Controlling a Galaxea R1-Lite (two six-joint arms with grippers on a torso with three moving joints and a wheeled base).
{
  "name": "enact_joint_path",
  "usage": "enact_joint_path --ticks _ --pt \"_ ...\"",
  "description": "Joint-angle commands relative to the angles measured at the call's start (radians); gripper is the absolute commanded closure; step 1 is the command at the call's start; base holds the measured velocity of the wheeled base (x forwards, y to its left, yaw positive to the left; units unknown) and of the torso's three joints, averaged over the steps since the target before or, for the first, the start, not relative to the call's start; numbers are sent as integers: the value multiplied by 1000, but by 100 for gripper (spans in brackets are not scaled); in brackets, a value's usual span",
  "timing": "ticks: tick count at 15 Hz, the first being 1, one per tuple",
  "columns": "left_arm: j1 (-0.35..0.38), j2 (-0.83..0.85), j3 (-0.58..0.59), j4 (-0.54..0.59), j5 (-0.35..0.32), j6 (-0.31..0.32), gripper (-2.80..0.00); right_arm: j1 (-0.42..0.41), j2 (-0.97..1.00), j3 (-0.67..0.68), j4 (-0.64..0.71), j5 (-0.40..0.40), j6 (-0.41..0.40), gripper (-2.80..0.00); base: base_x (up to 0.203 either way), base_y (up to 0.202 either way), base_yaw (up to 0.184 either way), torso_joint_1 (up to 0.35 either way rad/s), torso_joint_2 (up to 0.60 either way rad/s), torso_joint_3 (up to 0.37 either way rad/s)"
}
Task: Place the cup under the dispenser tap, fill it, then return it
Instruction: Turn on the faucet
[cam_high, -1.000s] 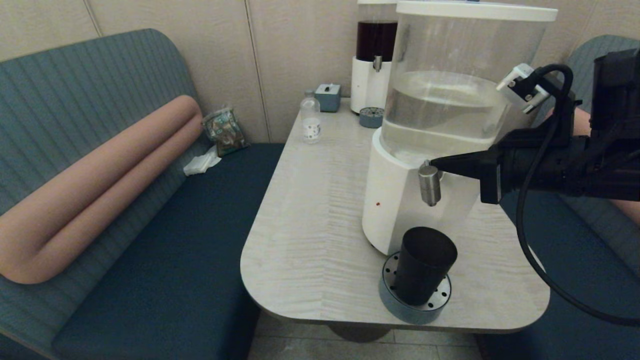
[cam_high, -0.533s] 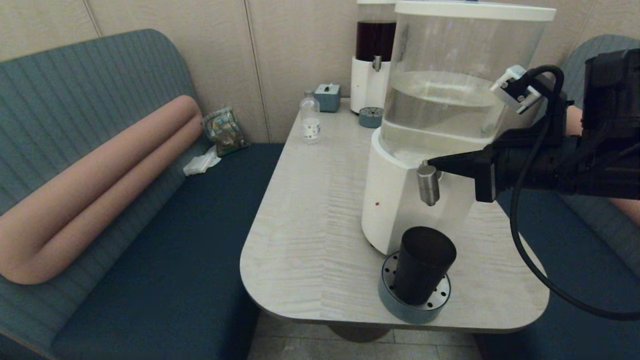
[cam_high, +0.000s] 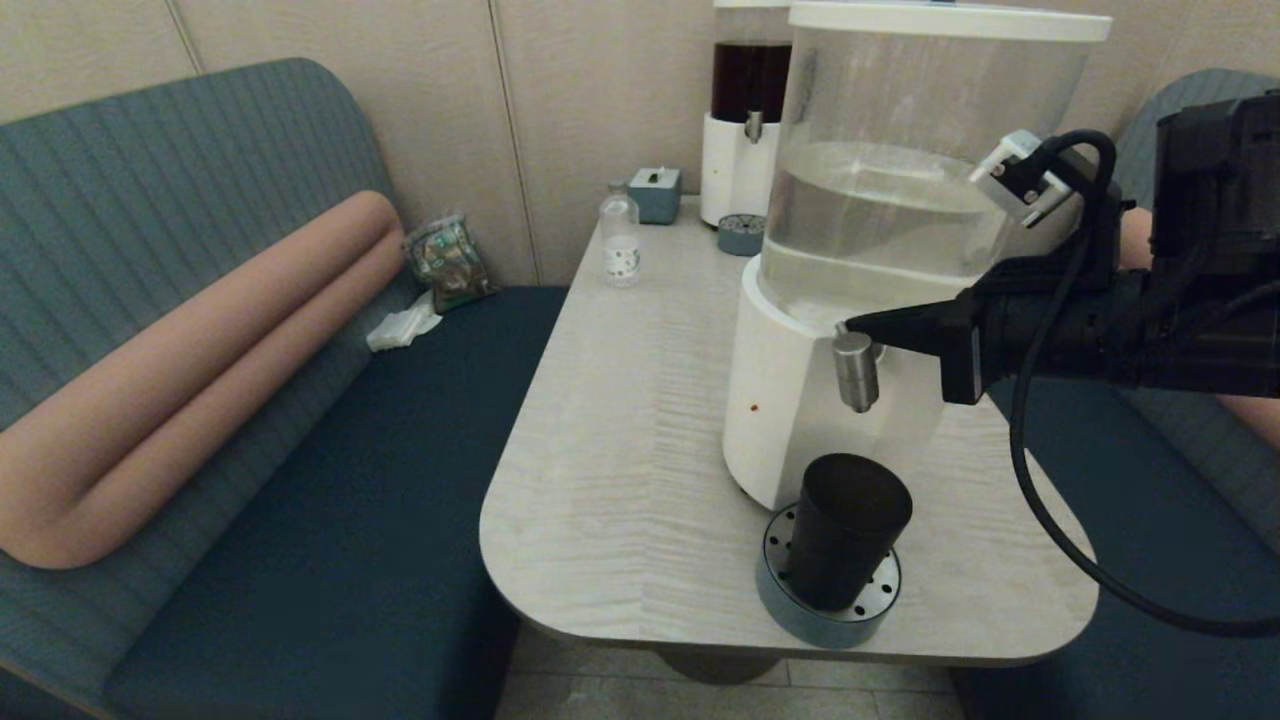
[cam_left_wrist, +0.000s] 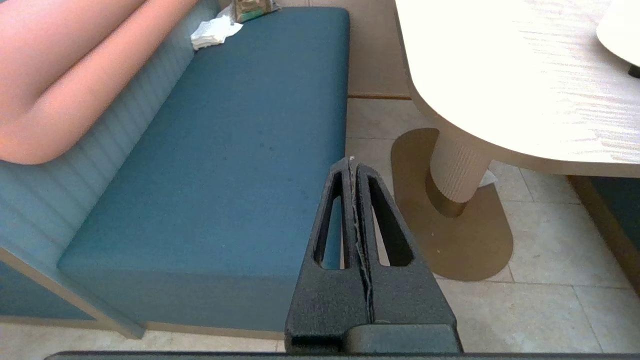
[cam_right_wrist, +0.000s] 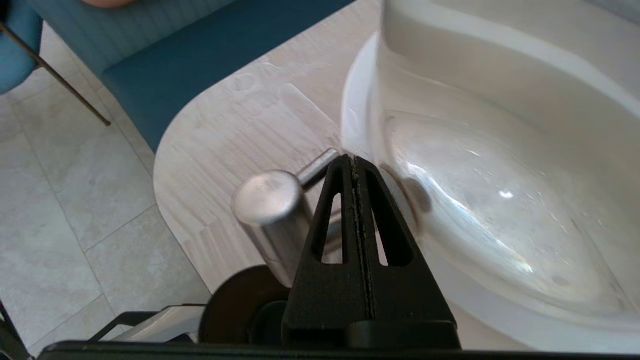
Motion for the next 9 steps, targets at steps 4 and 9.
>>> enact_joint_path --ticks 4,9 --pt "-1 1 0 0 0 -1 0 14 9 -5 0 6 -1 0 0 0 0 0 0 0" --pt "1 1 0 0 0 -1 0 14 13 -5 3 8 -1 0 0 0 0 0 0 0"
